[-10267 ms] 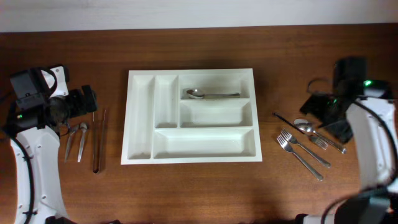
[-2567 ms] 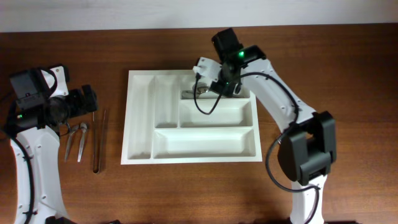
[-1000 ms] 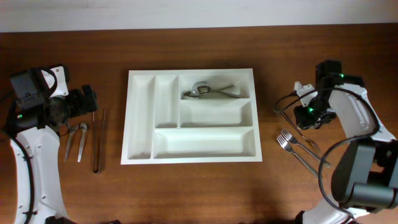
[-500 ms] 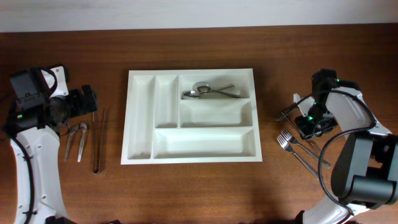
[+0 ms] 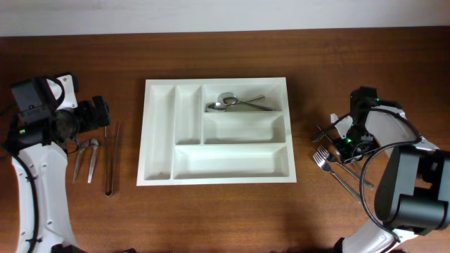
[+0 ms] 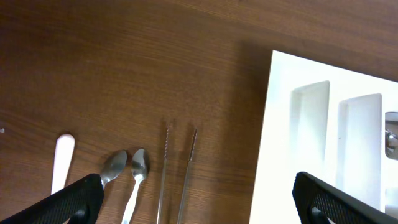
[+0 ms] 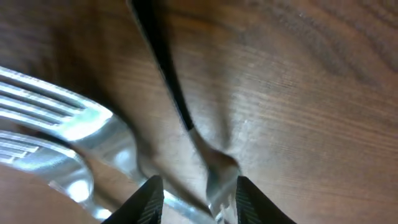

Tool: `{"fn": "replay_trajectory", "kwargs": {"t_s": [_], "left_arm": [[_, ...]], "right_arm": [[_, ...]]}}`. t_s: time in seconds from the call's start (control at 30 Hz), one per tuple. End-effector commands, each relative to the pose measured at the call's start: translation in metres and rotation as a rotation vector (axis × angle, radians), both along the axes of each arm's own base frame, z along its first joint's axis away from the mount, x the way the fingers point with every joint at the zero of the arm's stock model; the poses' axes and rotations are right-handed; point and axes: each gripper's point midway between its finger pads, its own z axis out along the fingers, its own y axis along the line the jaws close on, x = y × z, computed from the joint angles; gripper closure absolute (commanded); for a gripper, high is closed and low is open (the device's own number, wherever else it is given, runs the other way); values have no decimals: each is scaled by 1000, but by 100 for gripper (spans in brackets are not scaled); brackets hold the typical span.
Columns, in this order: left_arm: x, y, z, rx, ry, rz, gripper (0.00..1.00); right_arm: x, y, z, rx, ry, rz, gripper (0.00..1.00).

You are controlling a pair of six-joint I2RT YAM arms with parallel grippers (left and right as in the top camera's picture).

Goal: Pack container
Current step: 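Return the right gripper to the forks and grasp one fork, then carry the fork into the tray's middle compartment and release it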

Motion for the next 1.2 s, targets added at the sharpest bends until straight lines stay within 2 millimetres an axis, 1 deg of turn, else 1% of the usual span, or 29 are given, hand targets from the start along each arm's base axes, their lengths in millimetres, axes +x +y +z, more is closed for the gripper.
{"fn": "replay_trajectory", "kwargs": {"t_s": [0.0, 0.2, 0.3, 0.47, 0.5, 0.57, 0.6, 0.77, 0.83, 0.93, 1.0, 1.03, 1.07, 1.1, 1.17], "left_arm": [[3, 1, 7, 5, -19, -15, 1], [3, 1, 7, 5, -19, -15, 1], [3, 1, 7, 5, -19, -15, 1], [3, 1, 7, 5, -19, -15, 1], [3, 1, 7, 5, -19, -15, 1], [3, 1, 7, 5, -19, -15, 1], [3, 1, 7, 5, -19, -15, 1], [3, 1, 7, 5, -19, -15, 1], [3, 1, 7, 5, -19, -15, 1], [3, 1, 7, 5, -19, -15, 1], [3, 1, 7, 5, -19, -15, 1], [3, 1, 7, 5, -19, -15, 1], [3, 1, 7, 5, -19, -15, 1], [3, 1, 7, 5, -19, -15, 1], [3, 1, 7, 5, -19, -15, 1]], "right_arm": [[-6, -9, -7, -32, 16, -11, 64], [-2, -23, -8, -44, -32, -121, 71], [-2, -27, -10, -41, -44, -156, 77], [-5, -21, -16, -24, -42, -148, 78], [-6, -20, -17, -23, -39, -147, 80], [-7, -20, -19, -23, -39, -147, 91], [-7, -20, -19, -22, -40, -147, 95], [-7, -20, -19, -23, -41, -151, 96], [-3, -21, -16, -27, -55, -175, 96], [13, -25, 2, -39, -110, -226, 96], [31, -30, 26, -49, -172, -250, 96], [46, -30, 50, -50, -225, -251, 96], [56, -27, 66, -36, -259, -242, 96], [68, -20, 86, -11, -301, -227, 96], [90, 1, 122, 47, -379, -183, 96]]}}
